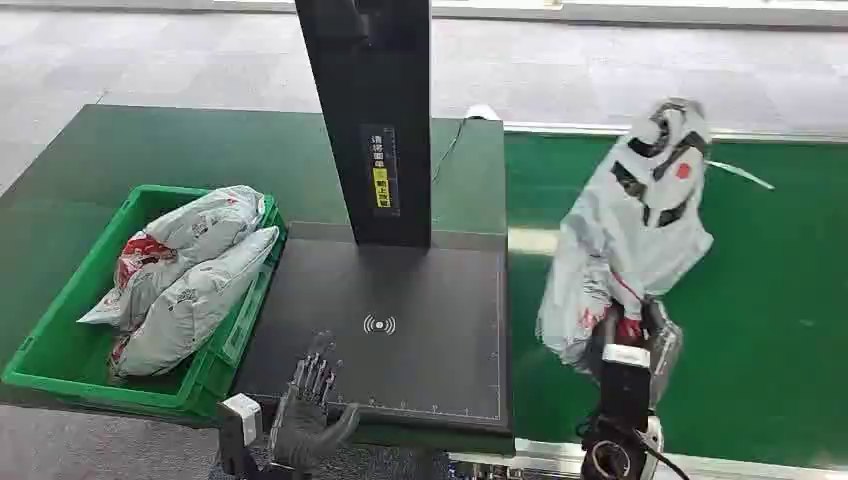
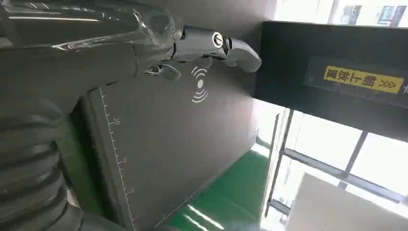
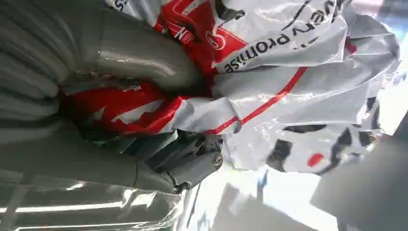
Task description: Moved the parcel from conveyor to table for the left to box.
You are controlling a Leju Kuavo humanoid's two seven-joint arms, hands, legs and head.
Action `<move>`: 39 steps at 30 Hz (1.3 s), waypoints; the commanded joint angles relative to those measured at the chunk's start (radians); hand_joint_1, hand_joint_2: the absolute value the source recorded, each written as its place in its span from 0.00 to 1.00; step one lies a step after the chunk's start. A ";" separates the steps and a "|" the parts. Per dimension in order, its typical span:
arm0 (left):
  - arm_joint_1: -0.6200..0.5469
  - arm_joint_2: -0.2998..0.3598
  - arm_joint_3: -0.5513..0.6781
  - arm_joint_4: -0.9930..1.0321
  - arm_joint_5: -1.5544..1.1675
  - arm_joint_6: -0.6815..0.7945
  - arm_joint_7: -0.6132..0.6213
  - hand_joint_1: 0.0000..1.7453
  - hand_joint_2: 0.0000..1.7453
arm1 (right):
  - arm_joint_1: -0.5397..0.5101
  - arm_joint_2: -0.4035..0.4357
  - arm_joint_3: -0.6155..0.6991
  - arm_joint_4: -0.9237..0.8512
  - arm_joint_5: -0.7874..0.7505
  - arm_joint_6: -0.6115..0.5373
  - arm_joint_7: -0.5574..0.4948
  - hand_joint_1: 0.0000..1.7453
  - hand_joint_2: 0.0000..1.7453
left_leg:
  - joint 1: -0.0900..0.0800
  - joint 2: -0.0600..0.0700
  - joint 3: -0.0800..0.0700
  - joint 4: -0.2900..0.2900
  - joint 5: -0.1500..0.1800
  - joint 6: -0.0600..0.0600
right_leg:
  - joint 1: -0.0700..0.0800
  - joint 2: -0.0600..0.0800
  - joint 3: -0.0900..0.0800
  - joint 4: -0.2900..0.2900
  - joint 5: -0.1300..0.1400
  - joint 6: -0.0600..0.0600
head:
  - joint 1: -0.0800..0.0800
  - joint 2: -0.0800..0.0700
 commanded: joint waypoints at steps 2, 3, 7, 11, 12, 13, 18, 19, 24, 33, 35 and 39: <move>-0.024 0.023 0.019 0.043 -0.017 0.022 -0.039 0.00 1.00 | -0.001 -0.168 0.355 0.063 -0.054 0.334 0.031 1.00 1.00 | 0.001 -0.002 0.001 -0.001 0.000 0.001 | 0.001 0.004 0.002 -0.002 0.000 -0.001 | 0.000 0.000; -0.022 0.019 0.018 0.035 -0.058 0.064 -0.046 0.00 1.00 | 0.003 -0.165 0.356 0.062 -0.040 0.359 0.032 1.00 1.00 | 0.000 -0.002 0.001 -0.001 0.000 0.001 | 0.000 0.003 0.001 -0.002 0.000 -0.001 | -0.001 0.000; -0.017 0.012 0.021 0.015 -0.065 0.068 -0.048 0.00 1.00 | 0.004 -0.171 0.370 0.063 -0.014 0.417 0.028 1.00 1.00 | 0.001 -0.002 0.001 -0.001 -0.001 0.001 | 0.001 0.003 0.001 -0.002 0.000 -0.001 | 0.000 0.000; -0.016 -0.008 0.045 -0.017 -0.096 0.118 -0.067 0.00 1.00 | 0.005 -0.195 0.410 0.063 0.007 0.510 0.013 1.00 1.00 | 0.001 -0.002 0.000 0.000 -0.001 0.001 | 0.000 0.003 0.001 -0.001 0.000 -0.001 | 0.000 0.000; -0.015 -0.015 0.055 -0.023 -0.095 0.132 -0.074 0.00 1.00 | 0.009 -0.199 0.414 0.060 0.012 0.518 0.013 1.00 1.00 | 0.000 -0.002 0.000 0.000 -0.001 0.001 | 0.000 0.002 0.001 -0.001 0.000 -0.001 | 0.000 0.000; -0.016 -0.021 0.066 -0.032 -0.102 0.157 -0.086 0.00 1.00 | 0.015 -0.203 0.417 0.059 0.016 0.523 0.014 1.00 1.00 | 0.001 -0.003 0.000 -0.001 -0.001 0.001 | 0.001 0.003 0.001 -0.002 0.000 -0.001 | 0.000 0.000; 0.010 -0.063 0.131 -0.118 -0.104 0.324 -0.146 0.00 1.00 | 0.014 -0.211 0.422 0.074 0.073 0.540 0.063 1.00 1.00 | 0.001 -0.003 0.000 0.000 -0.001 0.001 | 0.001 0.003 0.001 -0.001 0.000 -0.001 | 0.000 0.000; 0.013 -0.060 0.129 -0.127 -0.104 0.324 -0.145 0.00 1.00 | 0.011 -0.208 0.422 0.080 0.072 0.540 0.063 1.00 1.00 | 0.001 -0.001 0.000 0.000 -0.001 0.001 | 0.000 0.003 0.001 -0.001 0.000 0.000 | 0.000 0.000; 0.057 -0.084 0.145 -0.224 -0.120 0.477 -0.198 0.00 1.00 | -0.030 -0.184 0.402 0.129 0.139 0.472 0.170 0.00 1.00 | 0.001 -0.001 0.000 0.000 -0.001 0.001 | 0.001 0.006 0.001 -0.002 0.001 -0.001 | 0.000 0.000; 0.063 -0.063 0.101 -0.289 -0.096 0.583 -0.200 0.00 1.00 | -0.043 -0.177 0.376 0.143 0.140 0.425 0.237 0.00 0.00 | 0.001 -0.003 0.000 -0.001 -0.001 0.001 | 0.001 0.004 0.001 -0.002 0.000 -0.001 | 0.000 0.000; 0.062 -0.059 0.094 -0.291 -0.092 0.583 -0.200 0.00 1.00 | -0.047 -0.174 0.369 0.138 0.118 0.425 0.220 0.00 0.00 | 0.002 -0.004 0.001 -0.001 -0.001 0.001 | 0.001 0.006 0.001 -0.002 0.000 -0.001 | 0.000 0.000; 0.049 -0.028 0.055 -0.252 -0.093 0.531 -0.200 0.00 1.00 | -0.058 -0.164 0.326 0.124 0.000 0.441 0.176 0.00 1.00 | 0.000 -0.002 0.000 -0.001 0.000 0.001 | 0.000 0.003 0.001 -0.001 0.000 -0.001 | 0.000 0.000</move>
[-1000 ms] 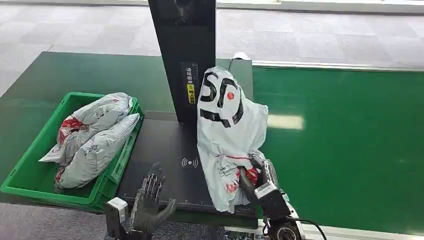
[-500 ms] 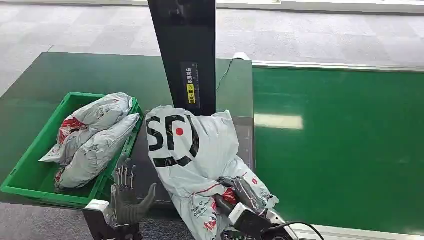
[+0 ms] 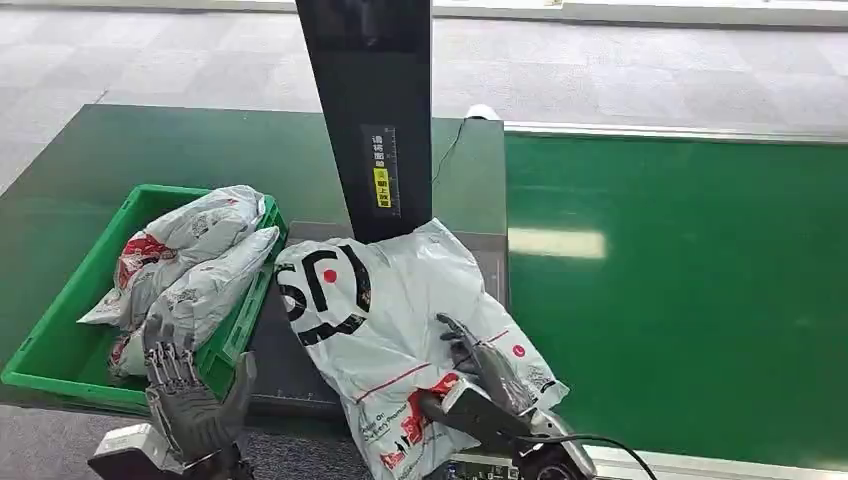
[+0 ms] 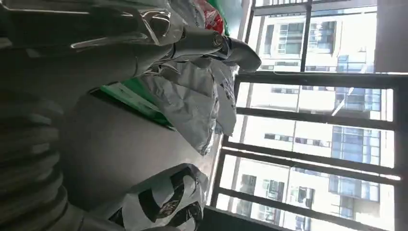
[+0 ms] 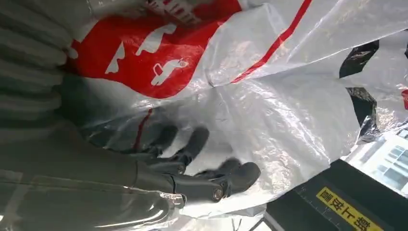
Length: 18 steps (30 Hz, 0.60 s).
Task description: Moved the parcel from conveyor to table for the left to box.
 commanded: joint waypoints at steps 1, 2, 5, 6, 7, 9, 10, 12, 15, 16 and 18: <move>-0.021 0.078 -0.100 0.055 -0.013 -0.109 0.014 0.00 1.00 | -0.046 0.015 -0.092 0.038 -0.205 0.028 -0.081 0.00 1.00 | 0.001 -0.003 0.001 -0.001 0.000 0.001 | 0.000 0.004 0.001 -0.002 0.001 -0.001 | 0.000 0.000; -0.030 0.098 -0.131 0.079 -0.039 -0.145 0.024 0.00 1.00 | -0.052 0.018 -0.106 0.036 -0.226 0.031 -0.089 0.00 1.00 | 0.000 -0.002 0.001 -0.001 0.000 0.001 | 0.000 0.003 0.001 -0.001 0.000 -0.001 | 0.000 0.000; -0.045 0.134 -0.204 0.118 -0.143 -0.256 0.065 0.00 1.00 | -0.072 0.032 -0.134 0.044 -0.291 0.046 -0.125 0.00 1.00 | 0.000 -0.004 0.001 -0.001 0.001 0.001 | 0.000 0.002 0.002 -0.002 0.001 -0.001 | 0.000 0.000; -0.052 0.145 -0.230 0.136 -0.164 -0.288 0.071 0.00 1.00 | -0.078 0.033 -0.136 0.046 -0.304 0.055 -0.132 0.00 1.00 | 0.000 -0.003 0.001 -0.001 0.001 0.001 | -0.001 0.002 0.001 -0.001 0.000 -0.001 | 0.000 0.000; -0.071 0.165 -0.277 0.166 -0.266 -0.328 0.115 0.00 1.00 | -0.082 0.036 -0.148 0.055 -0.350 0.079 -0.156 0.00 1.00 | 0.000 -0.004 0.001 -0.002 0.001 0.001 | 0.000 0.003 0.002 -0.002 0.001 -0.001 | 0.000 0.000; -0.075 0.155 -0.291 0.189 -0.289 -0.338 0.119 0.00 1.00 | -0.083 0.035 -0.153 0.063 -0.361 0.086 -0.163 0.00 1.00 | 0.000 -0.002 0.002 -0.001 0.001 0.000 | -0.001 0.002 0.002 -0.001 0.000 -0.001 | 0.000 0.000; -0.094 0.177 -0.331 0.212 -0.384 -0.359 0.165 0.00 1.00 | -0.079 0.040 -0.164 0.062 -0.398 0.103 -0.185 0.00 1.00 | 0.000 -0.003 0.002 -0.002 0.001 0.001 | 0.000 0.002 0.002 -0.002 0.001 -0.001 | 0.000 0.000; -0.093 0.172 -0.334 0.214 -0.388 -0.359 0.167 0.00 1.00 | -0.078 0.037 -0.166 0.062 -0.401 0.105 -0.186 0.00 1.00 | 0.001 -0.005 0.002 -0.002 0.001 0.001 | 0.000 0.001 0.002 -0.003 0.001 -0.001 | 0.000 0.000; -0.092 0.169 -0.336 0.217 -0.391 -0.359 0.168 0.00 1.00 | -0.075 0.035 -0.168 0.061 -0.403 0.106 -0.188 0.00 1.00 | 0.000 -0.002 0.001 -0.001 0.000 0.000 | 0.000 0.002 0.001 -0.001 0.000 -0.001 | 0.000 0.000; -0.092 0.169 -0.336 0.217 -0.391 -0.359 0.168 0.00 1.00 | -0.075 0.035 -0.168 0.061 -0.403 0.106 -0.188 0.00 1.00 | 0.000 -0.001 0.001 -0.001 0.000 0.000 | 0.000 0.002 0.001 -0.001 0.000 0.000 | 0.000 0.000; -0.099 0.175 -0.343 0.225 -0.428 -0.394 0.200 0.00 1.00 | -0.067 0.037 -0.173 0.047 -0.414 0.107 -0.205 0.00 1.00 | 0.000 -0.002 0.002 -0.001 0.000 0.001 | 0.000 0.002 0.002 -0.002 0.000 -0.001 | 0.000 0.000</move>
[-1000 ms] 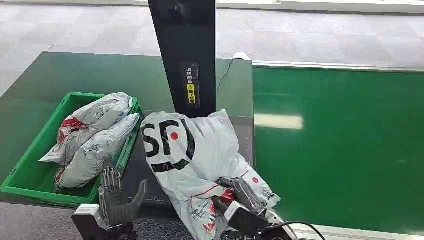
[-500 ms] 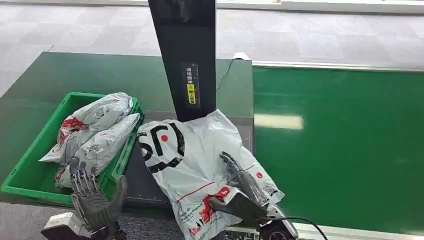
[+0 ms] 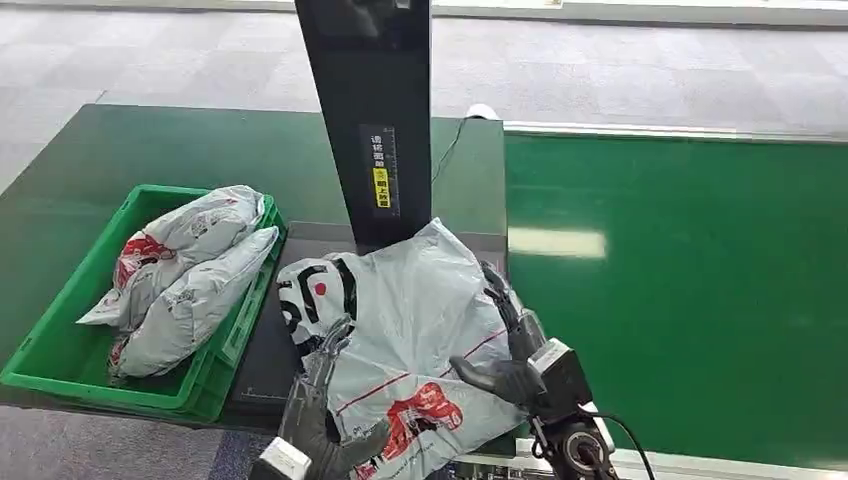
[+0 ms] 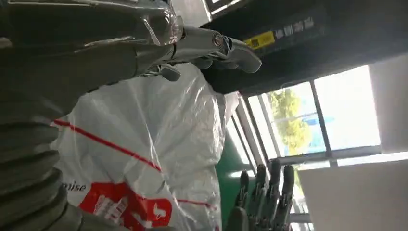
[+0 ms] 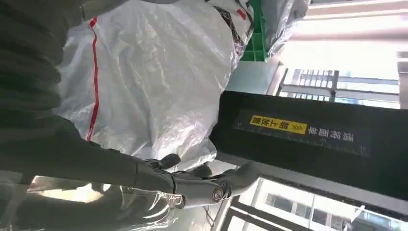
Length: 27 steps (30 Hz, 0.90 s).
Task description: Moved the parcel from conveyor to table for the left to box.
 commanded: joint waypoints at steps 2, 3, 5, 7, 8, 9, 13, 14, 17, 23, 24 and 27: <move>-0.048 0.049 -0.088 0.137 -0.121 -0.052 0.089 0.00 1.00 | 0.008 0.015 -0.065 0.006 -0.041 0.008 -0.049 0.00 1.00 | 0.001 -0.004 0.001 -0.002 0.001 0.001 | 0.000 0.002 0.002 -0.002 0.000 -0.001 | 0.000 0.000; -0.054 0.042 -0.087 0.154 -0.157 -0.039 0.111 0.00 1.00 | 0.025 0.019 -0.078 -0.020 -0.046 0.001 -0.058 0.00 1.00 | 0.000 -0.004 0.001 -0.002 0.001 0.001 | 0.000 0.001 0.002 -0.002 0.000 -0.001 | 0.000 0.000; -0.065 0.038 -0.081 0.189 -0.239 -0.021 0.174 0.00 1.00 | 0.058 0.033 -0.105 -0.066 -0.046 -0.007 -0.063 0.00 1.00 | 0.000 -0.006 0.001 -0.002 0.001 0.001 | 0.000 0.001 0.002 -0.002 0.000 -0.001 | 0.000 0.000; -0.073 0.036 -0.075 0.234 -0.329 -0.015 0.253 0.00 1.00 | 0.093 0.046 -0.127 -0.102 -0.042 -0.012 -0.068 0.00 1.00 | 0.000 -0.004 0.001 -0.001 0.000 0.000 | -0.001 0.000 0.002 -0.001 0.000 0.000 | 0.000 0.000; -0.078 0.033 -0.072 0.262 -0.371 -0.012 0.280 0.00 1.00 | 0.107 0.051 -0.135 -0.115 -0.036 -0.011 -0.070 0.00 1.00 | 0.000 -0.006 0.001 -0.001 0.000 0.001 | 0.000 0.000 0.002 -0.002 0.000 -0.001 | 0.000 0.000; -0.086 0.026 -0.069 0.298 -0.400 -0.032 0.318 0.00 1.00 | 0.115 0.057 -0.141 -0.123 -0.028 -0.010 -0.073 0.00 1.00 | 0.000 -0.005 0.002 -0.002 0.001 0.001 | 0.000 -0.001 0.002 -0.002 0.000 -0.001 | 0.000 0.000; -0.106 0.004 -0.070 0.363 -0.418 -0.079 0.333 0.00 1.00 | 0.100 0.070 -0.142 -0.117 -0.011 -0.006 -0.073 0.00 1.00 | 0.001 -0.004 0.001 -0.002 0.000 0.001 | 0.000 0.002 0.002 -0.002 0.000 -0.001 | 0.000 0.000; -0.117 -0.001 -0.069 0.372 -0.433 -0.084 0.343 0.00 1.00 | 0.092 0.075 -0.144 -0.117 -0.003 -0.008 -0.069 0.00 1.00 | 0.000 -0.003 0.001 -0.002 0.000 0.001 | -0.001 0.001 0.001 -0.001 0.000 0.000 | 0.000 0.000; -0.126 -0.014 -0.045 0.376 -0.450 -0.094 0.356 0.19 1.00 | 0.092 0.082 -0.152 -0.127 0.009 -0.014 -0.062 0.00 1.00 | 0.001 -0.004 0.000 -0.001 0.000 0.001 | 0.000 0.003 0.001 -0.002 0.001 -0.001 | 0.000 0.000; -0.110 -0.016 -0.016 0.336 -0.471 -0.015 0.305 0.88 1.00 | 0.101 0.086 -0.162 -0.142 0.011 -0.011 -0.060 0.00 1.00 | 0.000 -0.004 0.003 -0.001 0.000 0.001 | 0.000 0.003 0.004 -0.002 0.001 -0.001 | 0.000 0.000; -0.105 -0.018 -0.010 0.326 -0.465 -0.008 0.299 0.93 1.00 | 0.103 0.087 -0.163 -0.143 0.011 -0.011 -0.060 0.00 1.00 | 0.000 -0.003 0.003 -0.001 0.000 0.001 | 0.000 0.002 0.003 -0.001 0.001 -0.001 | 0.000 0.000; -0.098 -0.020 0.004 0.301 -0.453 0.015 0.276 0.94 1.00 | 0.110 0.087 -0.165 -0.149 0.011 -0.010 -0.060 0.00 1.00 | 0.001 -0.003 0.003 -0.001 -0.001 0.001 | 0.000 0.003 0.004 -0.001 0.000 -0.001 | 0.000 0.000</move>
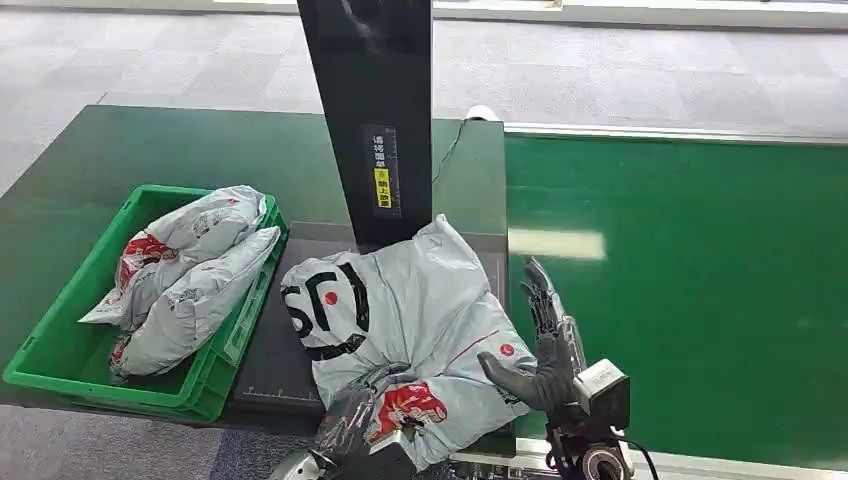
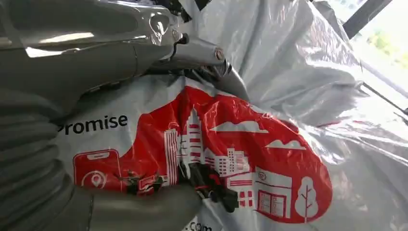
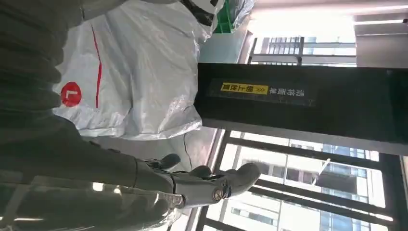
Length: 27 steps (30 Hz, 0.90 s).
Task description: Moved the parcel from conveyor to table for the left to box.
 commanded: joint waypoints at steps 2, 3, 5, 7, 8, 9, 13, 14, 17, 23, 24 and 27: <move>0.042 -0.026 0.066 -0.020 0.062 0.107 -0.101 0.98 1.00 | 0.025 0.012 -0.045 -0.023 0.003 0.000 0.008 0.00 1.00 | 0.001 -0.003 0.000 -0.001 0.000 0.001 | 0.001 0.003 0.000 -0.002 0.000 -0.001 | 0.000 0.000; 0.043 -0.026 0.070 -0.033 0.067 0.131 -0.120 0.99 1.00 | 0.027 0.010 -0.047 -0.024 0.003 -0.002 0.009 0.00 1.00 | 0.000 -0.002 0.000 0.000 0.000 0.000 | 0.000 0.003 0.000 -0.001 0.000 -0.001 | 0.000 0.000; 0.053 -0.029 0.086 -0.082 0.094 0.199 -0.173 1.00 1.00 | 0.033 0.001 -0.046 -0.027 0.001 -0.003 0.010 0.00 1.00 | 0.001 -0.002 0.000 0.000 -0.001 0.001 | 0.001 0.003 0.000 -0.001 0.000 -0.001 | 0.000 0.000; 0.063 -0.029 0.092 -0.120 0.101 0.268 -0.225 1.00 1.00 | 0.036 -0.003 -0.043 -0.027 -0.003 -0.006 0.010 0.00 1.00 | 0.001 -0.003 -0.001 0.000 0.000 0.001 | 0.001 0.003 -0.001 -0.001 0.000 -0.001 | 0.000 0.000; 0.073 -0.031 0.097 -0.157 0.130 0.334 -0.283 1.00 1.00 | 0.032 -0.010 -0.038 -0.025 -0.009 -0.010 0.010 0.00 1.00 | 0.001 -0.002 -0.001 0.000 -0.001 0.001 | 0.001 0.003 -0.001 -0.001 0.000 -0.001 | 0.000 0.000; 0.078 -0.027 0.096 -0.178 0.130 0.334 -0.280 1.00 1.00 | 0.030 -0.011 -0.037 -0.023 -0.011 -0.011 0.010 0.00 1.00 | 0.001 -0.002 -0.002 0.000 0.000 0.000 | 0.000 0.002 -0.002 0.000 0.000 -0.001 | 0.000 0.000; 0.106 -0.030 0.114 -0.259 0.009 0.527 -0.319 0.99 1.00 | 0.013 -0.020 -0.021 -0.005 -0.023 -0.020 0.015 0.00 1.00 | 0.000 -0.001 -0.003 0.000 0.000 0.001 | 0.000 0.003 -0.003 0.000 0.000 -0.001 | 0.000 0.000; 0.111 -0.027 0.108 -0.277 -0.002 0.561 -0.325 1.00 1.00 | 0.011 -0.022 -0.018 -0.002 -0.025 -0.025 0.016 0.00 1.00 | 0.001 -0.001 -0.002 0.000 0.000 0.001 | 0.001 0.004 -0.002 -0.001 0.000 -0.001 | 0.000 0.000; 0.159 -0.103 0.209 -0.361 -0.036 0.561 -0.448 1.00 1.00 | 0.007 -0.024 -0.013 0.004 -0.032 -0.035 0.020 0.00 1.00 | 0.001 -0.001 -0.003 0.000 -0.001 0.001 | 0.001 0.005 -0.002 -0.001 0.001 -0.001 | 0.000 0.000; 0.168 -0.130 0.230 -0.584 -0.053 0.561 -0.473 1.00 1.00 | -0.015 -0.013 -0.005 0.015 -0.034 -0.038 0.028 0.00 1.00 | 0.001 -0.001 -0.004 0.001 -0.001 0.001 | 0.001 0.005 -0.003 0.000 0.000 -0.001 | -0.001 0.000; 0.171 -0.131 0.229 -0.600 -0.052 0.561 -0.473 1.00 1.00 | -0.018 -0.012 -0.003 0.018 -0.034 -0.039 0.030 0.00 1.00 | 0.001 0.000 -0.004 0.002 -0.001 0.001 | 0.001 0.004 -0.004 0.001 0.000 -0.001 | 0.000 0.000; 0.162 -0.157 0.261 -0.745 -0.034 0.561 -0.473 1.00 1.00 | -0.028 -0.014 0.003 0.029 -0.033 -0.039 0.033 0.00 1.00 | 0.001 0.001 -0.004 0.002 -0.001 0.001 | 0.001 0.005 -0.005 0.001 0.000 -0.001 | -0.001 0.000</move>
